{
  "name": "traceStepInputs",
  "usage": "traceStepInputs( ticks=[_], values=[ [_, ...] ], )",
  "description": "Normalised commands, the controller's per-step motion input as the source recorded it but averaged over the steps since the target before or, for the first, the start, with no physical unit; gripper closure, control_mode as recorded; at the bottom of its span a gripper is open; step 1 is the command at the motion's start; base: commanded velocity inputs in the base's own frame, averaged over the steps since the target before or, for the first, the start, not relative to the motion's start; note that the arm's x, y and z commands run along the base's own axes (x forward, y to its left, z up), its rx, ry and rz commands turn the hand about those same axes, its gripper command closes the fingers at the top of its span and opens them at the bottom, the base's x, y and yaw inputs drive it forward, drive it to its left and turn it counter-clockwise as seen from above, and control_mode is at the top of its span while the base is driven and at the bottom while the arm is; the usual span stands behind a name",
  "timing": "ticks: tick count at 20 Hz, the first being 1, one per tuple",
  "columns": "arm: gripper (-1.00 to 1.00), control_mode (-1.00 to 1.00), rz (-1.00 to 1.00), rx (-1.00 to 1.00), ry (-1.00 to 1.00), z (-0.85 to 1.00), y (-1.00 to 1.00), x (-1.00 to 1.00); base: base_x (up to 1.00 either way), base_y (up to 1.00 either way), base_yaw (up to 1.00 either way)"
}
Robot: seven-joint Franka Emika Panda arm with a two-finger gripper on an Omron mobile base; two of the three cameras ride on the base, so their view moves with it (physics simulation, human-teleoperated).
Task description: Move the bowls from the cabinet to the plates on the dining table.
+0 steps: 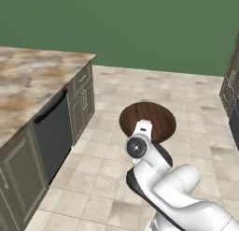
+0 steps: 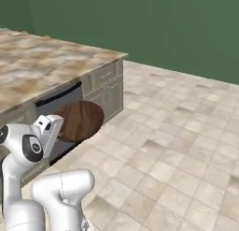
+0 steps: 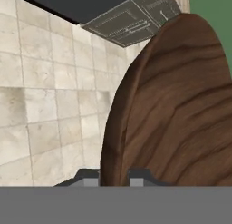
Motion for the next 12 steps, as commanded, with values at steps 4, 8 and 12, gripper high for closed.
traceStepInputs(
  ticks=[4,8,12],
  values=[
    [1.00,1.00,0.00,0.00,0.00,0.00,0.00,0.00,0.56,-0.58,0.34],
    [1.00,1.00,0.00,0.00,0.00,0.00,0.00,0.00,0.71,-0.97,0.16],
    [1.00,1.00,0.00,0.00,0.00,0.00,0.00,0.00,0.79,-1.00,0.04]
  ],
)
